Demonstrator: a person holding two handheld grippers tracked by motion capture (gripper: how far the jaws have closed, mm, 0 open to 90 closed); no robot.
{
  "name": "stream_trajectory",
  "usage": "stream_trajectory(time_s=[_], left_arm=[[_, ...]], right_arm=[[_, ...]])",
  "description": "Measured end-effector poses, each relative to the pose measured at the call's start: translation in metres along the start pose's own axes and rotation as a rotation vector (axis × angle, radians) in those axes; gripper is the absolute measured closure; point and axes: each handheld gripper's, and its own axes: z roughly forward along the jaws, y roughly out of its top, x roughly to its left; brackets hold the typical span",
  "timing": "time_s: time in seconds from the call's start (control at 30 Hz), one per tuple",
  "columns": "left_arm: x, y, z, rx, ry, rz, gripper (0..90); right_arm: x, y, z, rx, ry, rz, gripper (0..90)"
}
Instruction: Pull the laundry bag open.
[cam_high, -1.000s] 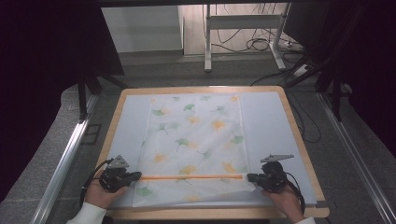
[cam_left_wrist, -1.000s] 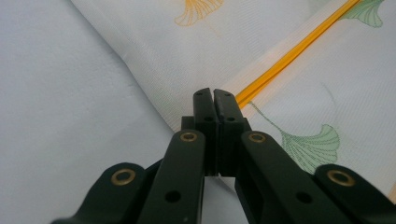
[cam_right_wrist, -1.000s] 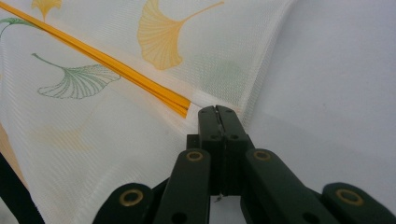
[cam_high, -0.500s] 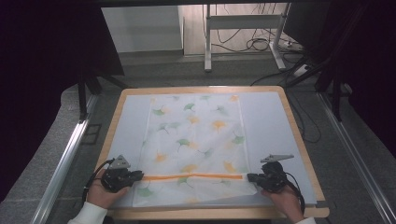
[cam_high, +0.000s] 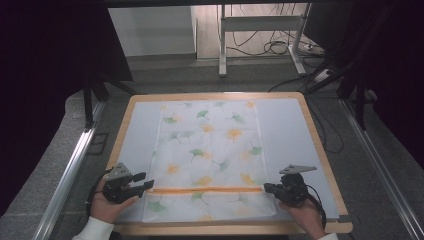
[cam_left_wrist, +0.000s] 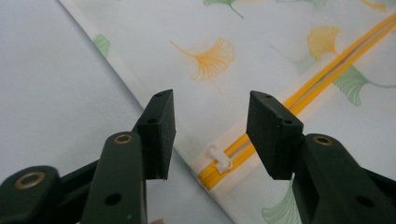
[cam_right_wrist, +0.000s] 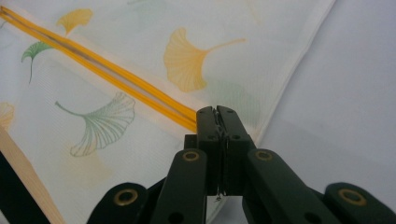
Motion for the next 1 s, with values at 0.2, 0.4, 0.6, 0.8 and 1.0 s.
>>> stream_trajectory(time_s=[0.2, 0.4, 0.6, 0.8, 1.0], left_arm=[[-0.001, 0.003, 0.002, -0.018, 0.008, 0.007, 48.1], [-0.002, 0.01, 0.014, 0.007, 0.011, 0.024, 46.7], [0.008, 0.017, 0.018, 0.002, 0.037, -0.003, 45.9], [0.025, 0.025, 0.026, 0.006, 0.078, -0.022, 44.9], [0.031, 0.02, 0.028, 0.025, 0.103, -0.023, 44.5]], right_arm=[[0.002, 0.005, -0.001, -0.05, -0.016, -0.029, 86.5], [0.002, 0.012, 0.004, -0.08, -0.001, -0.068, 64.3], [-0.004, 0.016, 0.003, -0.131, -0.005, -0.056, 42.3], [-0.027, 0.025, 0.002, -0.183, -0.073, -0.029, 37.0], [-0.049, 0.021, 0.002, -0.186, -0.139, 0.006, 35.8]])
